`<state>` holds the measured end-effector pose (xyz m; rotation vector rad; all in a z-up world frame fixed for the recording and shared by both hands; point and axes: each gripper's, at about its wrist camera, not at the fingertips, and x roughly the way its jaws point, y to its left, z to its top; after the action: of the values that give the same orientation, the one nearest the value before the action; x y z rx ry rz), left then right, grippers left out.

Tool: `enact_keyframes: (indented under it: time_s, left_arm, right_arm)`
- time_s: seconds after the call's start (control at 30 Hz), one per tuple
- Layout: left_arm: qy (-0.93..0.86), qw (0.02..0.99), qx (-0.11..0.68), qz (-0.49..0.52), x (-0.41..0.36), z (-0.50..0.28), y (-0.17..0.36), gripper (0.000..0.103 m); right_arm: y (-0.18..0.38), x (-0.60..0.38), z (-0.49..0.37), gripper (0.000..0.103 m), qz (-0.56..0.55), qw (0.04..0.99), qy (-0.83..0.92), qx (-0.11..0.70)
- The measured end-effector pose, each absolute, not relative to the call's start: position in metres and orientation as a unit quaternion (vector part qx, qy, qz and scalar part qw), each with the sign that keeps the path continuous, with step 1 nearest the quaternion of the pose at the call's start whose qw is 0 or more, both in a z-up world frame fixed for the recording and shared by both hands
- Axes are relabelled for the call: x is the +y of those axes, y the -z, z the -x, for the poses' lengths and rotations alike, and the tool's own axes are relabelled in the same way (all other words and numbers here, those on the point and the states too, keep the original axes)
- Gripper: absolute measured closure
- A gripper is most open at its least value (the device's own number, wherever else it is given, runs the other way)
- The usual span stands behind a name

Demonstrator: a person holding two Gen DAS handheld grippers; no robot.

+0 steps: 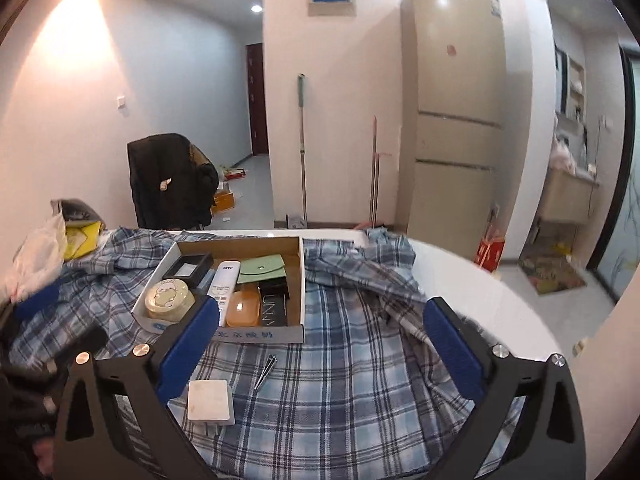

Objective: Organize rigid objects
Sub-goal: 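Move the left gripper to the white square coaster and grasp it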

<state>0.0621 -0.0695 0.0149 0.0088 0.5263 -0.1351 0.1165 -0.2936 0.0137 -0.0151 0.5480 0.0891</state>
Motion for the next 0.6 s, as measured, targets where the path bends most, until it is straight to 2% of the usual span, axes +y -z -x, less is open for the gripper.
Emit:
enact_keyframes:
  time_s: [0.13, 0.3, 0.37, 0.4, 0.6]
  left_arm:
    - [0.108, 0.954, 0.281, 0.002, -0.088, -0.062, -0.003, 0.000]
    - [0.089, 0.924, 0.372, -0.015, -0.111, -0.086, 0.025, 0.000]
    - [0.089, 0.902, 0.424, -0.004, -0.112, -0.102, 0.041, 0.005]
    - [0.083, 0.889, 0.451, 0.012, -0.111, -0.109, 0.051, 0.012]
    - [0.069, 0.857, 0.508, 0.040, -0.114, -0.126, 0.079, 0.013]
  right_arm:
    - [-0.006, -0.302, -0.117, 0.002, 0.004, 0.961, -0.033, 0.274]
    - [-0.004, -0.303, -0.114, 0.002, 0.046, 0.967, 0.016, 0.248]
    - [-0.004, -0.307, -0.115, 0.002, 0.039, 0.968, 0.019, 0.247]
    - [-0.004, -0.310, -0.114, 0.002, 0.034, 0.969, 0.019, 0.245]
    - [-0.003, -0.314, -0.110, 0.002, 0.045, 0.970, 0.022, 0.238]
